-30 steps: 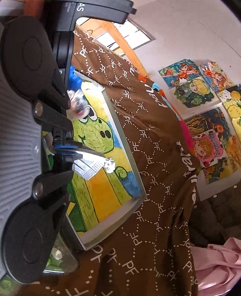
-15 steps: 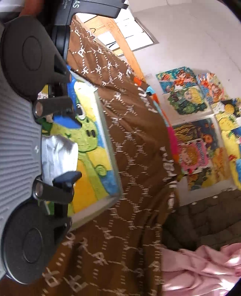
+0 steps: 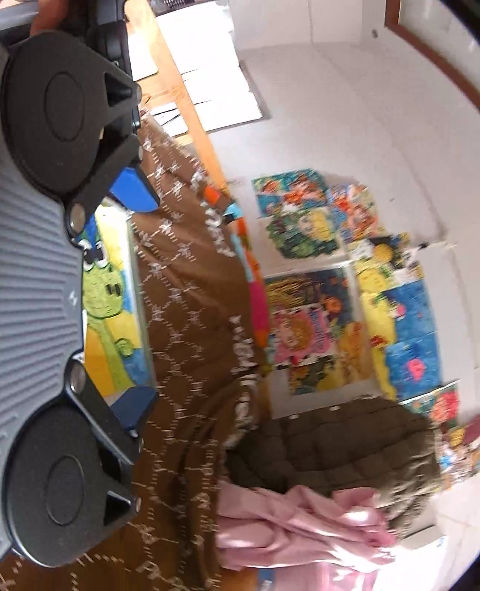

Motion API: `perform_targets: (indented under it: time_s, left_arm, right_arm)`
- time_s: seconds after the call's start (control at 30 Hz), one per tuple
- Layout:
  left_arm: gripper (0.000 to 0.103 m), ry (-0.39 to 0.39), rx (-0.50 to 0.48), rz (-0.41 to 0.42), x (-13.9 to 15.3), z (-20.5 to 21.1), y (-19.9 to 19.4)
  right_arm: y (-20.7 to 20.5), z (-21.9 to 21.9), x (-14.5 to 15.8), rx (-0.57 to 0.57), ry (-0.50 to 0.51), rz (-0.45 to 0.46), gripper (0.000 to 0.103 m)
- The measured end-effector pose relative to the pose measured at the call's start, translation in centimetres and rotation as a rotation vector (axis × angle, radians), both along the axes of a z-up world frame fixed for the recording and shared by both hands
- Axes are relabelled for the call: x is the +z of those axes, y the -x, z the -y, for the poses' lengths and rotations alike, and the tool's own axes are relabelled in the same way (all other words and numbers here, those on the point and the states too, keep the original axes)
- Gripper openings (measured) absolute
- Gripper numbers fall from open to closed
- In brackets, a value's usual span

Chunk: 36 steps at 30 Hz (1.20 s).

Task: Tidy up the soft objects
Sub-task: 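Lift both open tools out of the tray back toward the pile, then grasp the yellow knit sock with the left tool while the right tool grasps the white cloth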

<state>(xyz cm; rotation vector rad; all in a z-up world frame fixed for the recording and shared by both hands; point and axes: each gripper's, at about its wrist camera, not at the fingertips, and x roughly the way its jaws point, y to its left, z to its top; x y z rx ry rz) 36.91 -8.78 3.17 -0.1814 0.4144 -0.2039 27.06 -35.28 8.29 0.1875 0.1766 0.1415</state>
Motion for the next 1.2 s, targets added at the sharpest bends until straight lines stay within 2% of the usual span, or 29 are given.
perform_targets:
  time_s: [0.1,0.27,0.43,0.7,0.87,0.97,1.2]
  left_arm:
    - [0.102,0.024,0.015,0.070,1.3,-0.5,3.1]
    - [0.102,0.022,0.027,0.159,2.9,-0.8,8.5]
    - [0.102,0.051,0.047,0.203,3.3,-1.8,13.5]
    - [0.102,0.020,0.077,0.227,1.9,-2.7,19.2]
    - [0.102,-0.001,0.070,0.206,0.1,-2.9,21.5]
    - [0.102,-0.024,0.043,0.181,-1.3,-3.1,22.0]
    - [0.102,-0.048,0.074,0.070,-4.8,-4.5,21.3]
  right_arm:
    - [2.3,-0.2,1.2,-0.010,0.031,0.078,0.103]
    - [6.6,-1.6,2.5,-0.008,0.116,0.196,0.103]
    - [10.4,-3.2,2.1,0.019,0.162,0.224,0.103]
    - [14.0,-4.9,-0.5,0.041,0.209,0.147,0.103]
    - [15.5,-4.8,-2.0,0.036,0.162,0.050,0.103]
    - [16.3,-4.7,-3.0,0.042,0.158,-0.002,0.103]
    - [15.6,-4.9,-4.3,0.042,0.168,-0.085,0.103]
